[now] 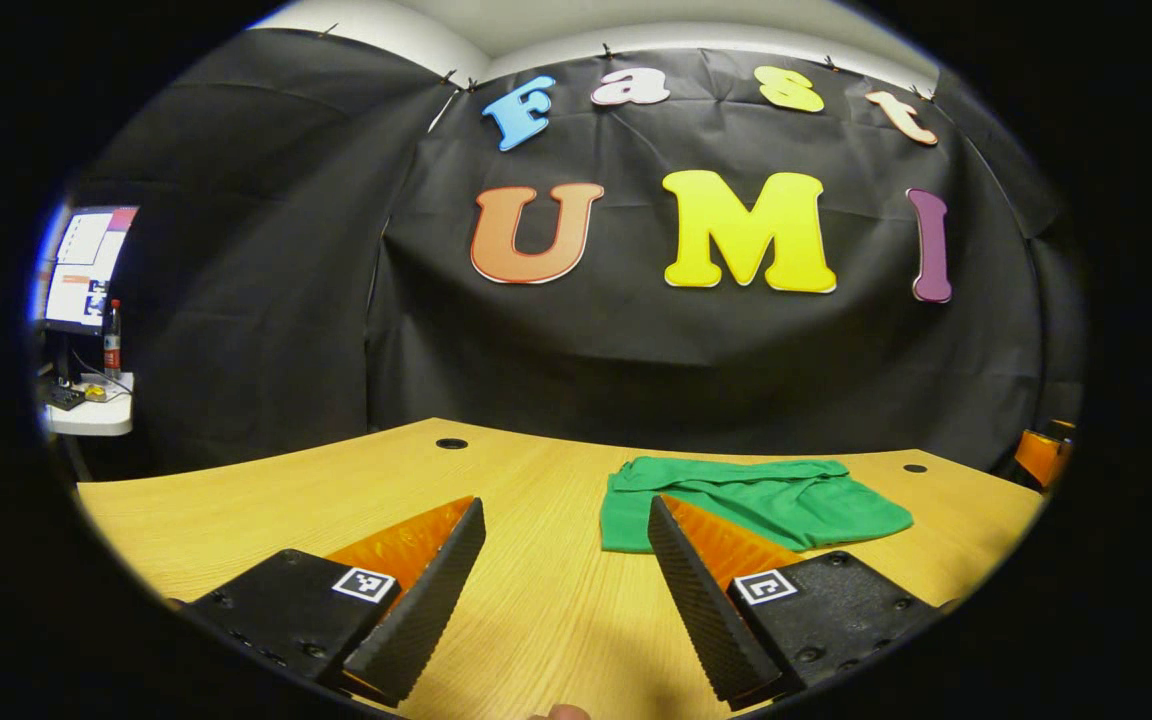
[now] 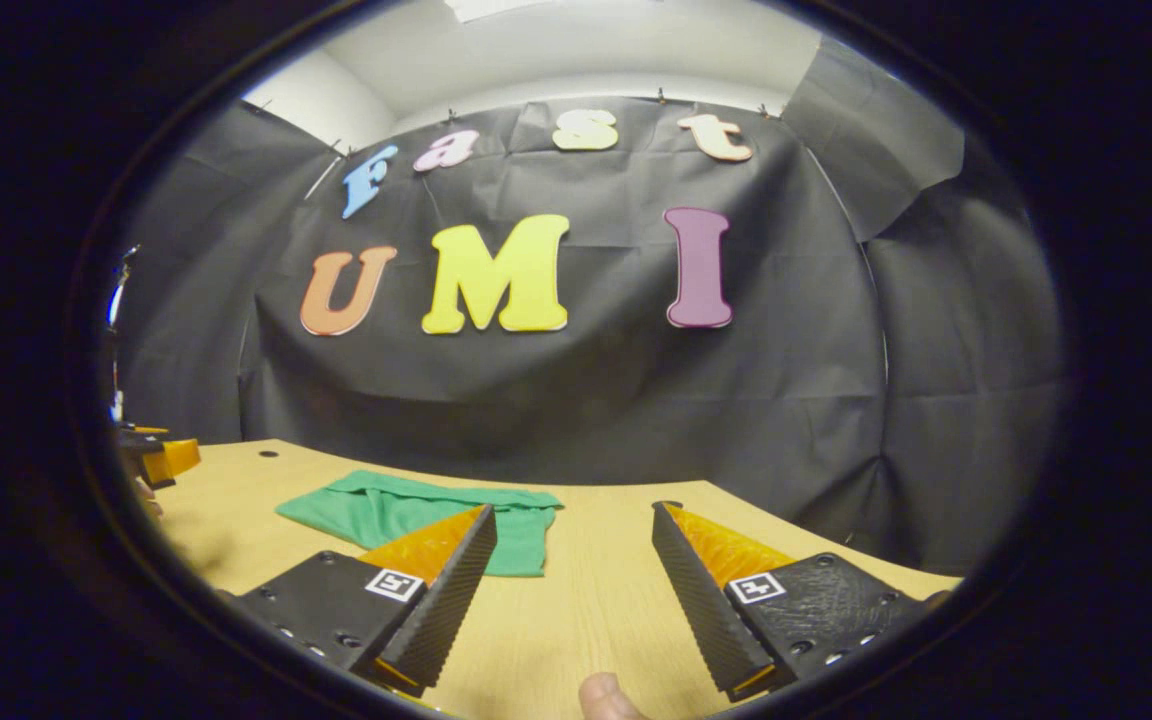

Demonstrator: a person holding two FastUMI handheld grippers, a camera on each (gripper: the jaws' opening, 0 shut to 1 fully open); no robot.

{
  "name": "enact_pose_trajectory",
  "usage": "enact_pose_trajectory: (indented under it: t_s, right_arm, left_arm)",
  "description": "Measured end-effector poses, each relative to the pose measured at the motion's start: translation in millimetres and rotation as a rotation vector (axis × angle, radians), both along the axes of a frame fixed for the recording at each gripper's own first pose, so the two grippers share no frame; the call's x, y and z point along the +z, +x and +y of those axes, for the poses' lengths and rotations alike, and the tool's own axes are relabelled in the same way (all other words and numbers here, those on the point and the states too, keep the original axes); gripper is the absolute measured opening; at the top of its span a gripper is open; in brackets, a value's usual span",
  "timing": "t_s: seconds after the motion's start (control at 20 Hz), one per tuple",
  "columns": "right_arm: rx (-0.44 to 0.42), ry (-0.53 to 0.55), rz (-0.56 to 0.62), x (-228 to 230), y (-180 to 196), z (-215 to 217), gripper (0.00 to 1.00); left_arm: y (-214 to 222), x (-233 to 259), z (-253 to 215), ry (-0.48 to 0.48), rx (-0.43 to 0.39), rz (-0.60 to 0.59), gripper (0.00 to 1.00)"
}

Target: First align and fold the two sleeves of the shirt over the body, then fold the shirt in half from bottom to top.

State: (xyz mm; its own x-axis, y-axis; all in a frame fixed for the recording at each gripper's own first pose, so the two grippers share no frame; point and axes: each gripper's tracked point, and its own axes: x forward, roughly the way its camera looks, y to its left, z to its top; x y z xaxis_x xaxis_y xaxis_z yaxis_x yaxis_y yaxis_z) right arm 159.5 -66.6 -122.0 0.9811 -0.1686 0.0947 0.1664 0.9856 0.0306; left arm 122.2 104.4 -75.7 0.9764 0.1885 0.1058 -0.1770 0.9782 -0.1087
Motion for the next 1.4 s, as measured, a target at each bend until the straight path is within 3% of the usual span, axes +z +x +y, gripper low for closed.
enact_pose_trajectory:
  t_s: [0.2, 0.35, 0.5, 0.7, 0.95, 1.4]
  right_arm:
    - [0.039, -0.021, 0.066, 6, -46, 14, 0.96]
    - [0.106, -0.048, 0.049, 31, -78, 30, 0.95]
    - [0.082, -0.113, 0.009, 57, -103, 24, 0.95]
    - [0.076, -0.162, -0.031, 84, -133, 29, 0.96]
    - [0.103, -0.112, -0.009, 74, -139, 37, 0.96]
    - [0.112, -0.093, -0.013, 91, -148, 41, 0.96]
  left_arm:
    - [-48, 27, -30, -0.034, -0.031, 0.015, 1.00]
    - [-68, 50, -55, -0.022, -0.064, 0.021, 1.00]
    - [-77, 65, -67, 0.031, -0.046, 0.049, 1.00]
    - [-90, 73, -102, 0.001, -0.142, 0.077, 1.00]
    - [-109, 86, -116, 0.037, -0.178, 0.046, 1.00]
    - [-113, 79, -137, -0.009, -0.239, 0.064, 1.00]
